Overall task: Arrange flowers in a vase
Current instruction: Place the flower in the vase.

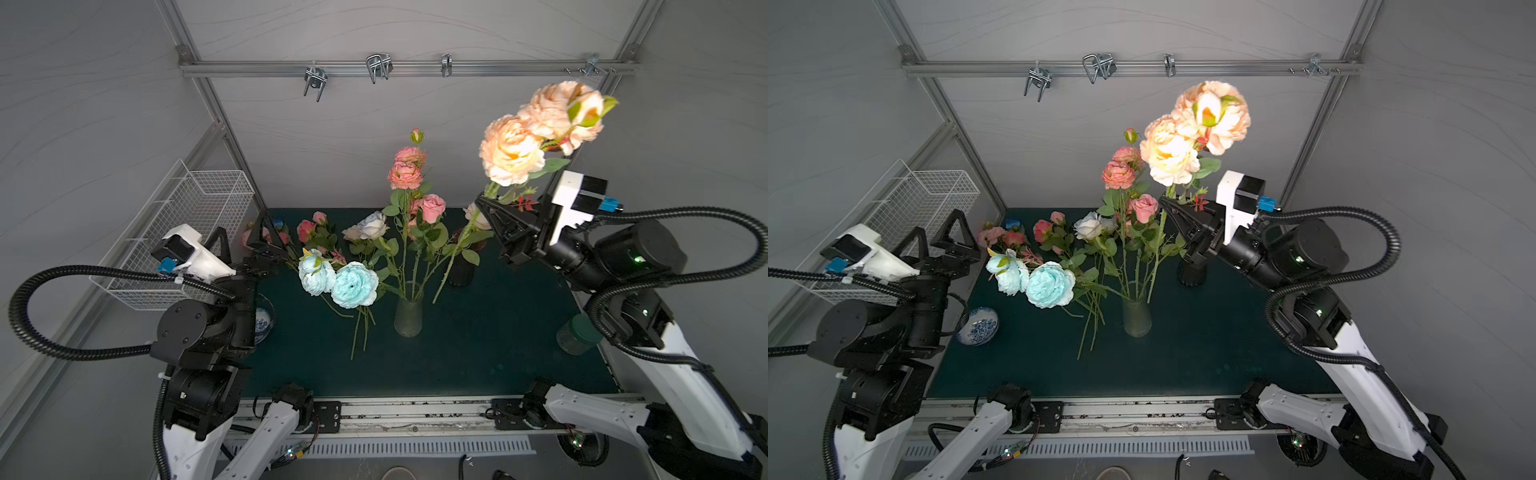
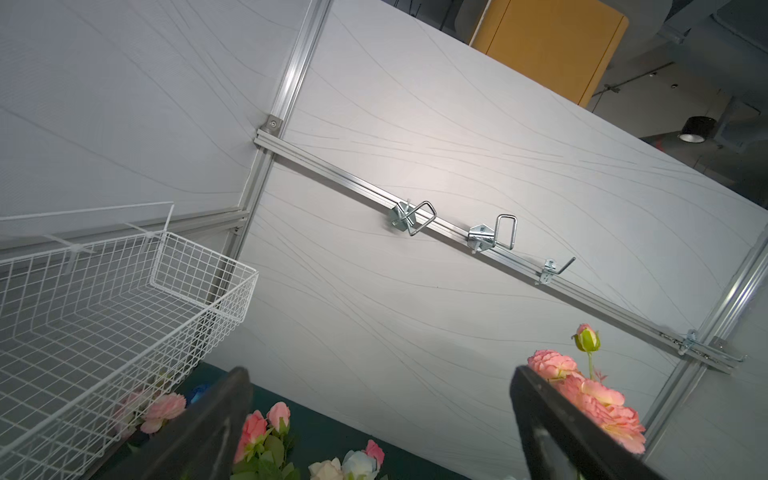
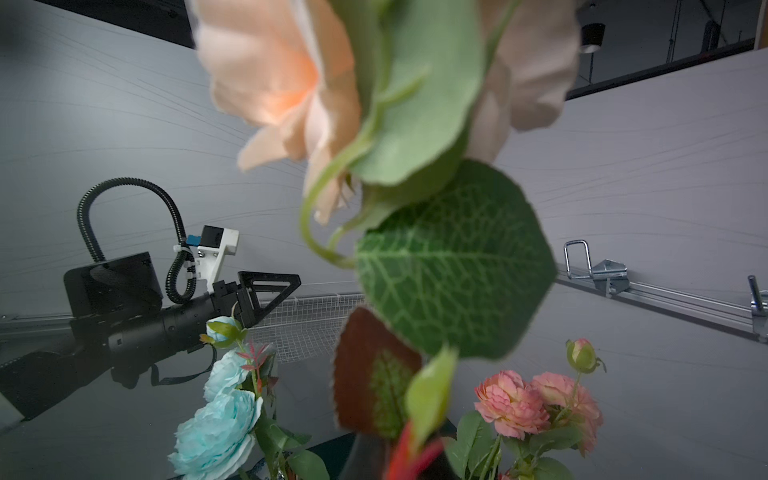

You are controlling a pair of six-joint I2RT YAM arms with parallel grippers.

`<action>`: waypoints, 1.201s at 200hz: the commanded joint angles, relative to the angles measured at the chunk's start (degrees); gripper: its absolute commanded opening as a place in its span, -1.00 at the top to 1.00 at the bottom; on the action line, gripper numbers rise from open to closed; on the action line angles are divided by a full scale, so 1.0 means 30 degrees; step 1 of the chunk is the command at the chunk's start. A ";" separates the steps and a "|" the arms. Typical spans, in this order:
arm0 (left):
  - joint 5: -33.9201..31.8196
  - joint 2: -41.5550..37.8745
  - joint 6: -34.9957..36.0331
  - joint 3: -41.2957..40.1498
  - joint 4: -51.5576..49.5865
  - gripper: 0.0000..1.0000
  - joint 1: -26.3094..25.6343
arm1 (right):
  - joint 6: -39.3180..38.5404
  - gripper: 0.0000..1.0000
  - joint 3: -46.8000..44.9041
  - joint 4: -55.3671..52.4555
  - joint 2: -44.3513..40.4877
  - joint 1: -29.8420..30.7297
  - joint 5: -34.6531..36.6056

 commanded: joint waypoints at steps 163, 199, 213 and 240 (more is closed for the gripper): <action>-0.4056 -0.4265 -0.3385 -0.3108 -0.4418 -0.92 -0.0046 | -0.1352 1.00 -0.3583 0.6071 0.3165 -0.0057 0.0656; -0.3984 -0.4436 -0.4222 -0.3311 -0.5573 -0.91 -0.0046 | -0.0765 1.00 -0.5702 0.6728 0.2520 -0.0008 0.1040; -0.3841 -0.4570 -0.4834 -0.3705 -0.6204 -0.91 -0.0046 | -0.0355 1.00 -0.6518 0.6726 0.2107 0.0018 0.1100; -0.3648 -0.4428 -0.6108 -0.4298 -0.7982 -0.92 -0.0046 | 0.0233 0.95 -0.8143 0.6316 0.1177 0.0424 0.1902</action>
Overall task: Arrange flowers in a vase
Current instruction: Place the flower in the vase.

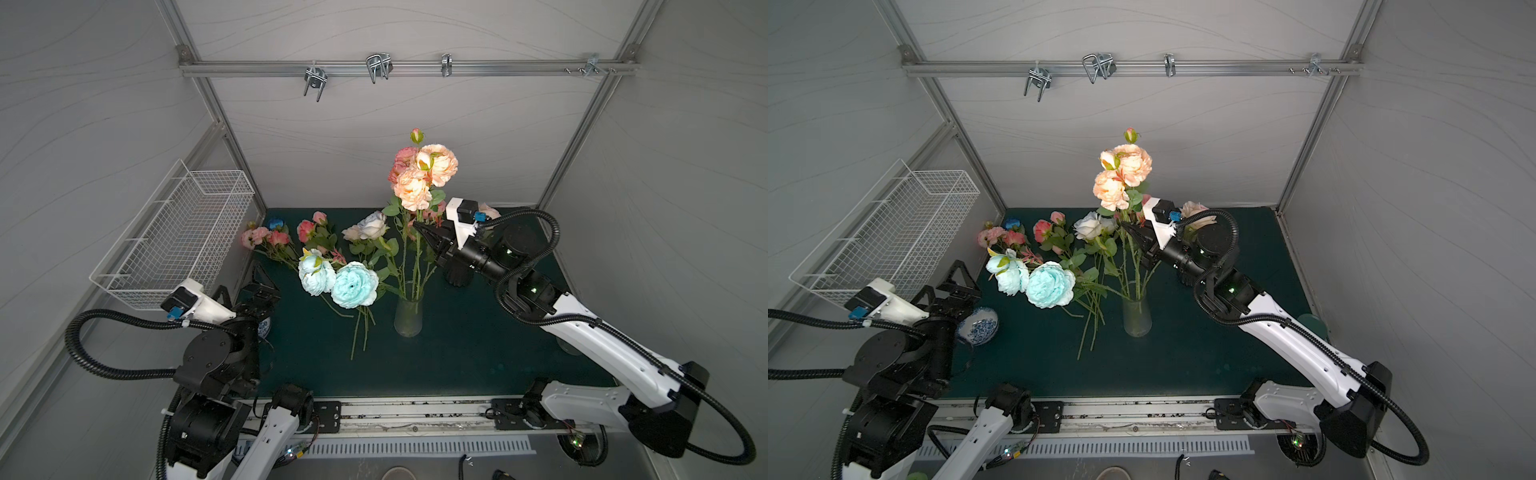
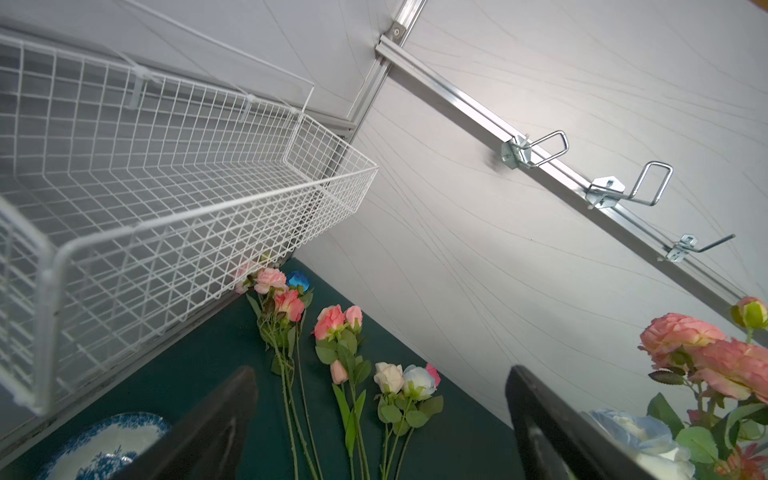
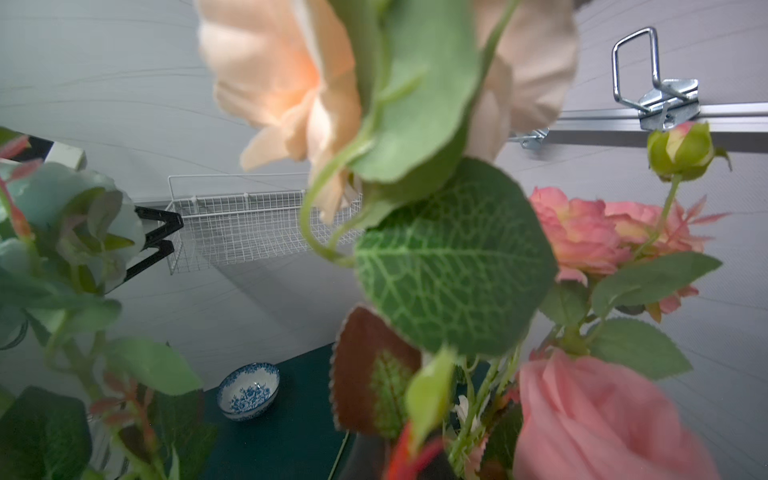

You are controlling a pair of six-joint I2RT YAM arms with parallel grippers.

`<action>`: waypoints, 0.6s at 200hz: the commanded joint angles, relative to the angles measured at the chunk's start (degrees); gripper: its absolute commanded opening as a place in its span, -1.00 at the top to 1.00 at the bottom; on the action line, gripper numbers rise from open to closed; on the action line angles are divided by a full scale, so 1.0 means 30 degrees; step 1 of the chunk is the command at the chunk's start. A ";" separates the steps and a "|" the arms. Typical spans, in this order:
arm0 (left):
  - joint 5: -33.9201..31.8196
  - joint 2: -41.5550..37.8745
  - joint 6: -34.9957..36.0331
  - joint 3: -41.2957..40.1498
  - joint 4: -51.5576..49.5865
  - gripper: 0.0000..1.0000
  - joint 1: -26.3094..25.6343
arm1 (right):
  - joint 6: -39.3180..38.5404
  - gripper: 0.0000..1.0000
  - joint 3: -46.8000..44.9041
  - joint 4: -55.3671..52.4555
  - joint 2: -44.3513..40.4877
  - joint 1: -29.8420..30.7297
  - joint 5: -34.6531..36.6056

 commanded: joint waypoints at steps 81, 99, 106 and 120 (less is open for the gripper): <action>0.1678 0.0334 -0.3414 -0.2562 -0.3778 -0.92 -0.0046 | 0.3226 0.42 -0.5142 -0.0010 -0.3409 0.1442 0.2590; 0.1908 0.0312 -0.3786 -0.2975 -0.3853 -0.91 -0.0046 | 0.3165 0.47 -0.5339 -0.0647 -0.3463 0.1784 0.2906; 0.1946 0.0338 -0.3945 -0.3040 -0.3877 -0.91 -0.0046 | 0.3135 0.50 -0.5452 -0.0723 -0.3494 0.1885 0.3065; 0.2084 0.0463 -0.4140 -0.3149 -0.3892 -0.92 -0.0046 | 0.3110 0.48 -0.5654 -0.0916 -0.3556 0.1952 0.3170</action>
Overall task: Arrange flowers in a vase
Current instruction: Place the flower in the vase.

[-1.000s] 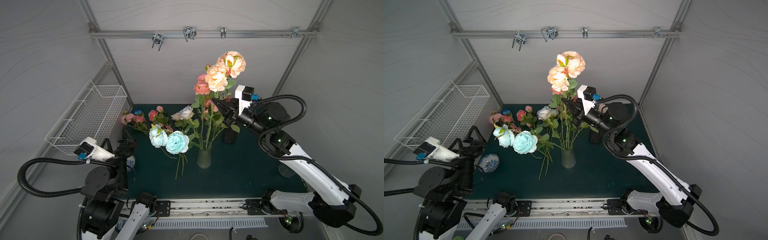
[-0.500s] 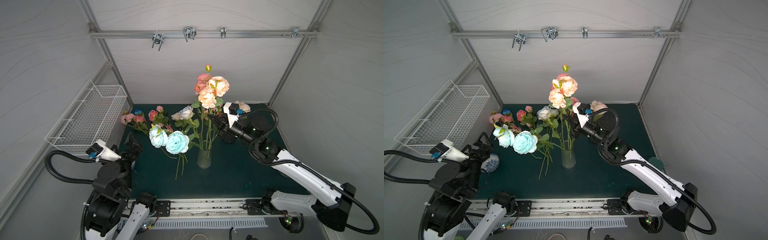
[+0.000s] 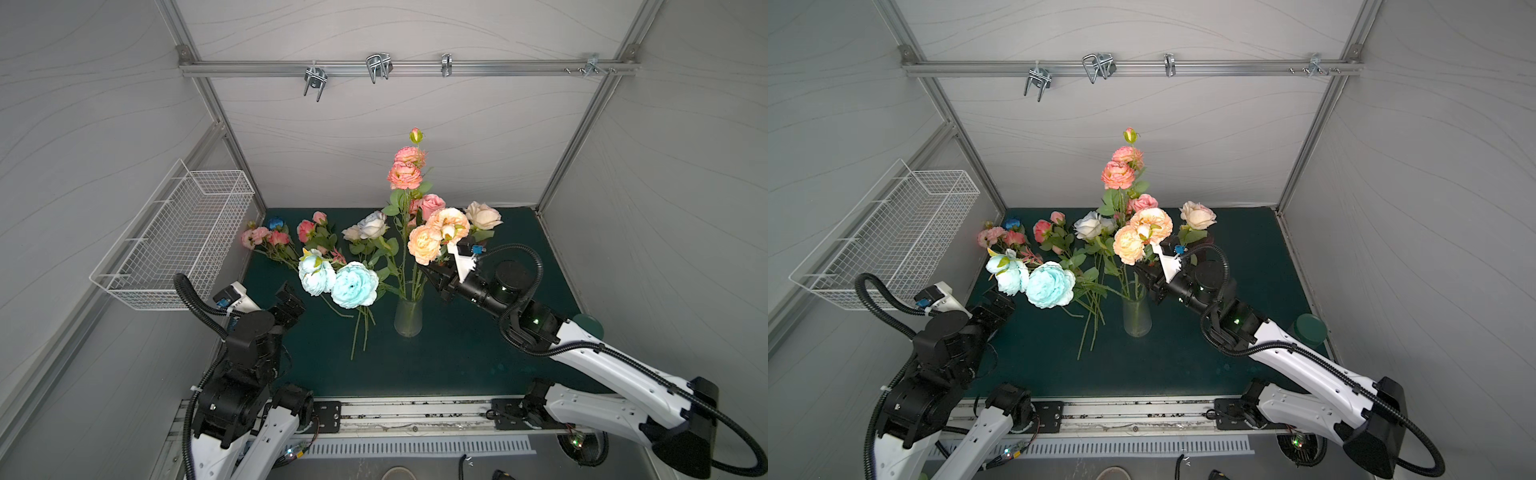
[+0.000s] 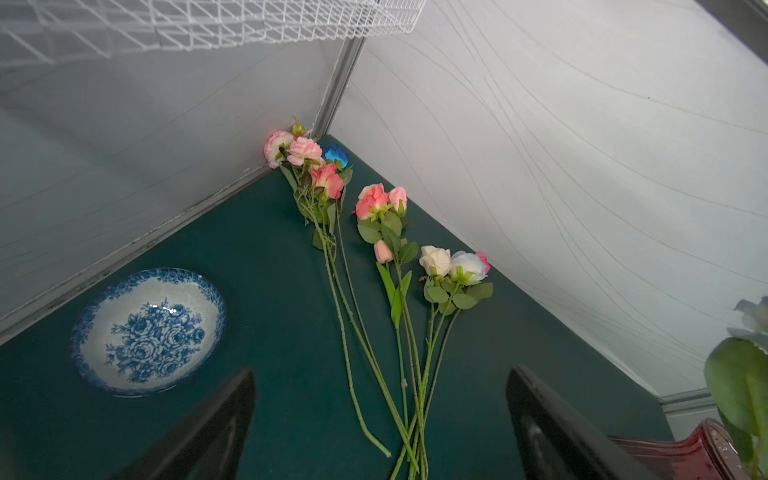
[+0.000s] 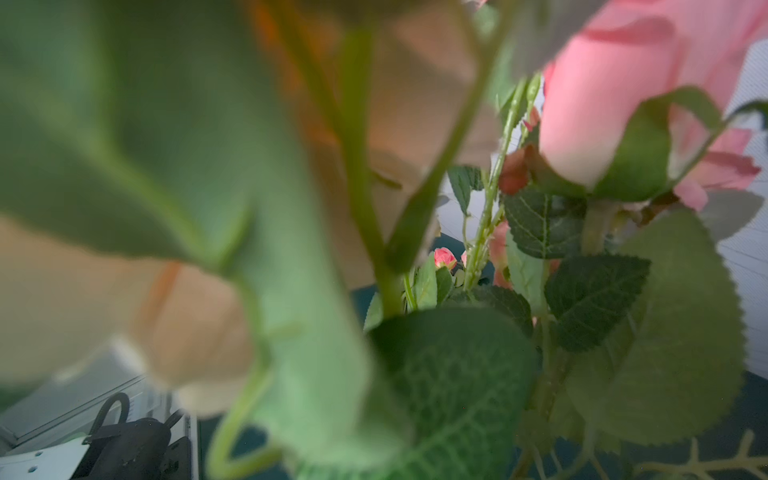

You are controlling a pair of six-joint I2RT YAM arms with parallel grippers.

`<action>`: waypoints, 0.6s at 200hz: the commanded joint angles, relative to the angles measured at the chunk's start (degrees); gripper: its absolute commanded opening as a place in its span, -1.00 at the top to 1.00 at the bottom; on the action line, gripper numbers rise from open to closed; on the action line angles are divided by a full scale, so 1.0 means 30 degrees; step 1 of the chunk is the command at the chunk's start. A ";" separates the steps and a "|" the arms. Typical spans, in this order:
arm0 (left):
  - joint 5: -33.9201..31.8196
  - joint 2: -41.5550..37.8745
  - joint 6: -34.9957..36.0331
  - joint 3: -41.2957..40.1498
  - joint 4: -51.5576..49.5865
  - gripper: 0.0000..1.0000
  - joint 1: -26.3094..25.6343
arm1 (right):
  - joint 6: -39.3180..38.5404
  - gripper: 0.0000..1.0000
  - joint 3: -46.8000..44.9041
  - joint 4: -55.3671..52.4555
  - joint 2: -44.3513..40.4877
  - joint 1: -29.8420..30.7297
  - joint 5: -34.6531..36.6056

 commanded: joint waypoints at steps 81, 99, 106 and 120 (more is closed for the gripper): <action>0.0722 0.1352 -0.2000 -0.0166 -0.0281 -0.91 -0.0046 | 0.1204 -0.56 -0.0553 -0.2340 -0.2869 0.0544 0.1222; 0.0940 0.1642 -0.2201 -0.0291 -0.0202 -0.91 -0.0046 | 0.1648 -0.60 -0.0631 -0.2891 -0.3483 0.0544 0.1212; 0.1004 0.1732 -0.2287 -0.0348 -0.0129 -0.91 -0.0046 | 0.1761 -0.60 -0.0617 -0.3182 -0.3686 0.0544 0.1171; 0.1211 0.1868 -0.2406 -0.0492 0.0091 -0.91 -0.0046 | 0.1991 -0.62 -0.0542 -0.3797 -0.4059 0.0548 0.1129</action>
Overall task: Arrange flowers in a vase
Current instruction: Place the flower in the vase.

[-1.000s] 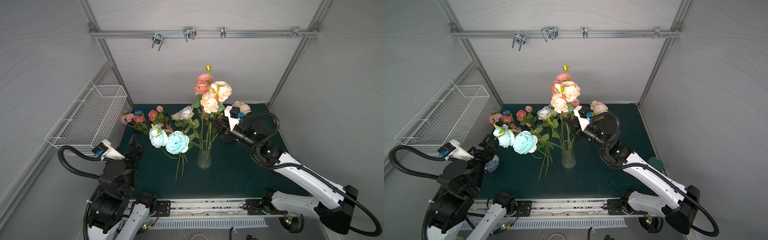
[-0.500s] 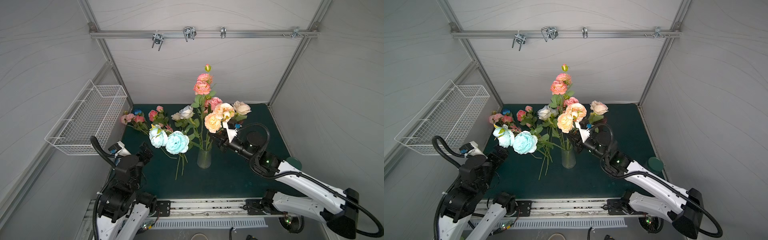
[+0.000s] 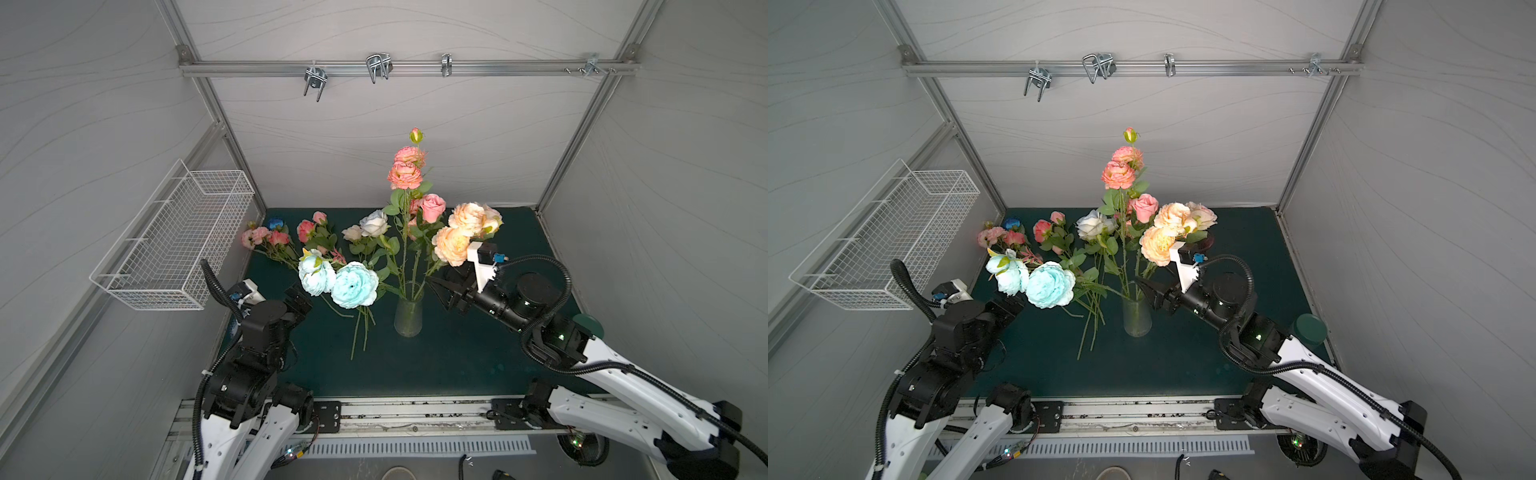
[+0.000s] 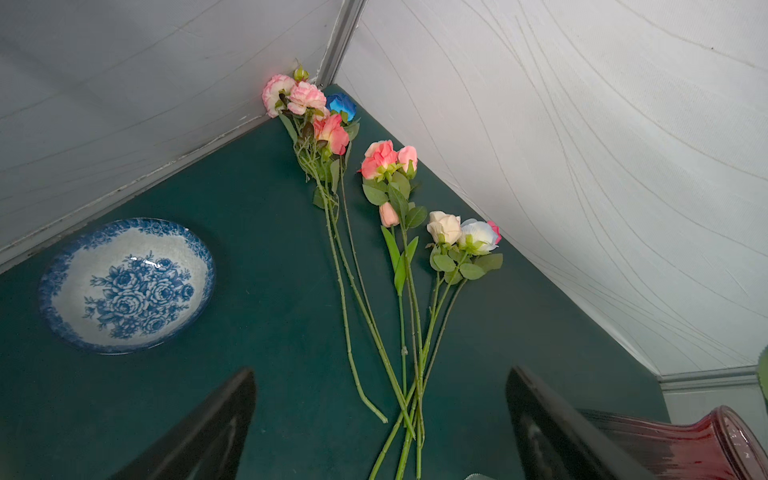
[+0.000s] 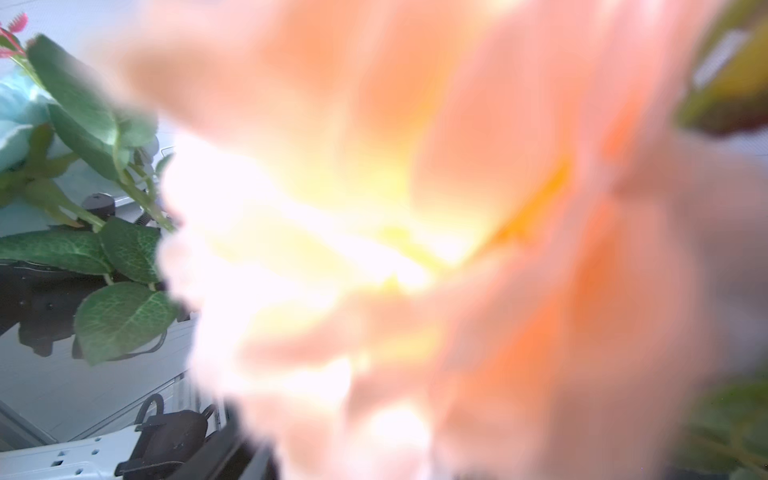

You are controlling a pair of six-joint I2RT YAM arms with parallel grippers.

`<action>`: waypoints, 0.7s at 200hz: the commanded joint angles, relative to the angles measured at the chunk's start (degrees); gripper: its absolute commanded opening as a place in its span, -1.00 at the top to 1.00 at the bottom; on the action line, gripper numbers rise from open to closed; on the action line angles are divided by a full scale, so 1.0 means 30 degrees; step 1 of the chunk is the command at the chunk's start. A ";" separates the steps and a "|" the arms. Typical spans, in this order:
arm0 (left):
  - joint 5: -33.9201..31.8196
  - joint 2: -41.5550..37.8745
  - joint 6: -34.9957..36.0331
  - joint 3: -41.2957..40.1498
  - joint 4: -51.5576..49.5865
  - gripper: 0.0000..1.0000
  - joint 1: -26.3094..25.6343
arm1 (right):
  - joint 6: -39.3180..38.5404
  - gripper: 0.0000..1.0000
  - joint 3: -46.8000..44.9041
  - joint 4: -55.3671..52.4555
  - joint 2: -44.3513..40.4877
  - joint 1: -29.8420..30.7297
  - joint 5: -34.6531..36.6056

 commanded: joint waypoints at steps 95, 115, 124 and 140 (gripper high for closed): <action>0.1424 0.2074 -0.1275 -0.0970 0.1431 -0.72 0.0401 | 0.2307 -0.71 0.0642 -0.5343 -0.2664 0.0121 -0.0251; 0.3286 0.2940 -0.1665 -0.1588 0.1923 -0.53 0.1846 | 0.2637 -0.71 0.0796 -0.6153 -0.3100 0.0128 -0.0345; 0.4782 0.3314 -0.1912 -0.2091 0.2423 -0.49 0.2861 | 0.2770 -0.71 0.0805 -0.6451 -0.3331 0.0121 -0.0400; 0.6530 0.4104 -0.2619 -0.2933 0.3435 -0.44 0.4068 | 0.2902 -0.71 0.0758 -0.6832 -0.3815 0.0148 -0.0393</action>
